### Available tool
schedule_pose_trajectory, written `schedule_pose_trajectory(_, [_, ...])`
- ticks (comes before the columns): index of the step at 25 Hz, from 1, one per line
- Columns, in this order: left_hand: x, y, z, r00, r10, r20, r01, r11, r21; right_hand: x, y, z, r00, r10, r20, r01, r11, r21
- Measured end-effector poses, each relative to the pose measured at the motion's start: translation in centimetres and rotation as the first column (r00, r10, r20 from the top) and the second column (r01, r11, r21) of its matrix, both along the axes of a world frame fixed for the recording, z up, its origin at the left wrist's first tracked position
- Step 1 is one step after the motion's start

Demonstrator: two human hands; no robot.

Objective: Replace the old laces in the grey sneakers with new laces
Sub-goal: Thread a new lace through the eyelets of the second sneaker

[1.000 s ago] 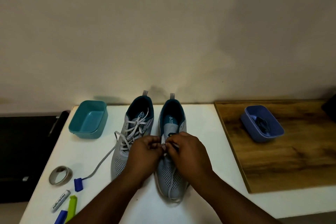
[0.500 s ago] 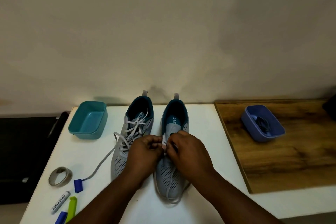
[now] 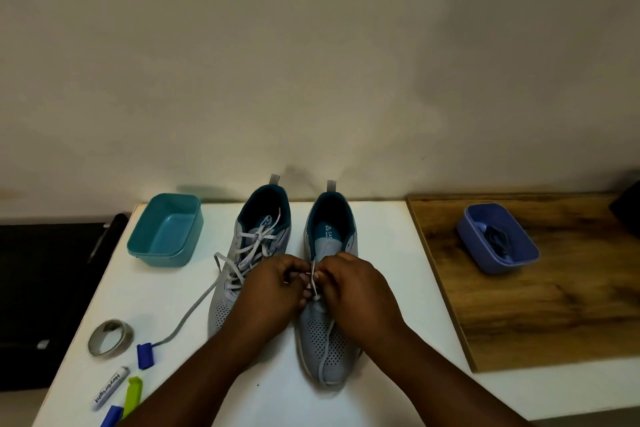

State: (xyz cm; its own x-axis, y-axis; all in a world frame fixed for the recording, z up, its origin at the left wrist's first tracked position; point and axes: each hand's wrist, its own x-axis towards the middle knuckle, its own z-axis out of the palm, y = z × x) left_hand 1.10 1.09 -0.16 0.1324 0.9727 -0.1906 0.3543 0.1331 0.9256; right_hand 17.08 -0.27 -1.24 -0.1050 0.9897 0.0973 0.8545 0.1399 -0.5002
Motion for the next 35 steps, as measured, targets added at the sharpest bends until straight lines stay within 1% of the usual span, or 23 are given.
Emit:
schedule_pose_trajectory(2, [-0.4,0.5,-0.1,0.974,-0.041,-0.224,0.072,0.988,0.135,0.3,-0.3,0.3,0.997,-0.008,-0.082,0.006,1.000,-0.022])
schedule_pose_trajectory(4, [-0.6,0.6,0.3,0.933,-0.026,-0.358,0.104,0.974,0.201,0.7,-0.4,0.8,0.999,0.048,-0.023,-0.049,0.996,-0.070])
schedule_pose_trajectory(6, [-0.6,0.6,0.9,0.907,-0.048,-0.419,0.156,0.962,0.226,0.7,-0.3,1.4,0.988,0.122,0.089,-0.115,0.990,-0.083])
schedule_pose_trajectory(8, [-1.4,0.7,3.0,0.837,-0.093,-0.539,0.203,0.968,0.149,0.4,-0.2,1.6,0.975,0.167,0.147,-0.159,0.985,-0.067])
schedule_pose_trajectory(10, [-4.3,1.3,6.2,0.751,-0.056,-0.658,0.142,0.987,0.078,0.2,-0.2,2.0,0.966,0.172,0.192,-0.163,0.985,-0.064])
schedule_pose_trajectory(12, [-8.6,2.4,9.0,0.695,0.147,-0.704,-0.026,0.983,0.180,0.2,0.0,2.1,0.964,0.130,0.231,-0.127,0.992,-0.028])
schedule_pose_trajectory(13, [-9.9,2.7,9.9,0.723,0.275,-0.634,-0.117,0.953,0.281,0.2,0.0,2.1,0.966,0.111,0.235,-0.108,0.994,-0.023])
schedule_pose_trajectory(14, [-10.1,2.6,10.2,0.812,0.382,-0.442,-0.249,0.911,0.330,0.1,0.0,2.1,0.969,0.107,0.224,-0.103,0.994,-0.029])
schedule_pose_trajectory(15, [-8.8,2.3,10.0,0.899,0.410,-0.154,-0.362,0.894,0.265,0.0,-0.1,2.1,0.974,0.115,0.195,-0.107,0.993,-0.049])
schedule_pose_trajectory(16, [-6.7,1.8,9.4,0.913,0.380,0.153,-0.397,0.911,0.110,-0.1,-0.2,2.0,0.982,0.118,0.150,-0.108,0.991,-0.075])
schedule_pose_trajectory(17, [-4.5,1.4,8.6,0.861,0.353,0.366,-0.359,0.932,-0.056,0.0,-0.4,1.9,0.988,0.113,0.101,-0.104,0.990,-0.091])
schedule_pose_trajectory(18, [-2.4,0.8,7.7,0.814,0.358,0.458,-0.304,0.934,-0.189,0.0,-0.6,1.8,0.993,0.100,0.065,-0.093,0.991,-0.093])
schedule_pose_trajectory(19, [-1.1,0.6,6.6,0.854,0.328,0.403,-0.260,0.942,-0.215,0.1,-0.8,1.6,0.995,0.085,0.049,-0.081,0.993,-0.088])
schedule_pose_trajectory(20, [-0.4,0.5,5.3,0.959,0.203,0.198,-0.179,0.975,-0.131,0.1,-1.0,1.5,0.995,0.083,0.062,-0.077,0.994,-0.083])
schedule_pose_trajectory(21, [-0.4,0.7,4.1,0.994,0.032,-0.105,-0.034,0.999,-0.022,0.0,-1.0,1.5,0.990,0.095,0.101,-0.088,0.993,-0.078])
schedule_pose_trajectory(22, [-0.4,0.9,3.4,0.907,-0.071,-0.416,0.109,0.992,0.069,0.0,-1.0,1.5,0.983,0.116,0.145,-0.106,0.992,-0.072])
schedule_pose_trajectory(23, [-0.6,1.2,3.0,0.800,-0.093,-0.593,0.207,0.970,0.127,0.0,-0.8,1.6,0.976,0.134,0.170,-0.124,0.990,-0.071])
schedule_pose_trajectory(24, [-0.8,1.6,2.8,0.726,-0.125,-0.676,0.291,0.947,0.136,0.1,-0.6,1.7,0.975,0.147,0.167,-0.136,0.988,-0.075])
schedule_pose_trajectory(27, [-1.3,2.3,4.5,0.701,-0.278,-0.657,0.325,0.944,-0.053,0.4,-0.3,2.1,0.978,0.174,0.112,-0.164,0.982,-0.095])
schedule_pose_trajectory(29, [-3.2,2.3,6.3,0.689,-0.330,-0.645,0.330,0.935,-0.126,0.6,-0.3,2.3,0.979,0.181,0.089,-0.171,0.978,-0.116])
schedule_pose_trajectory(31, [-6.0,1.9,8.4,0.659,-0.305,-0.687,0.280,0.948,-0.151,0.8,-0.1,2.6,0.981,0.175,0.079,-0.165,0.979,-0.124])
schedule_pose_trajectory(33, [-9.7,2.1,10.0,0.586,-0.258,-0.768,0.195,0.965,-0.175,0.8,-0.1,3.1,0.983,0.166,0.078,-0.156,0.980,-0.122])
schedule_pose_trajectory(35, [-12.7,2.2,11.1,0.549,-0.118,-0.827,0.048,0.993,-0.110,0.7,-0.2,3.1,0.984,0.160,0.079,-0.150,0.981,-0.127])
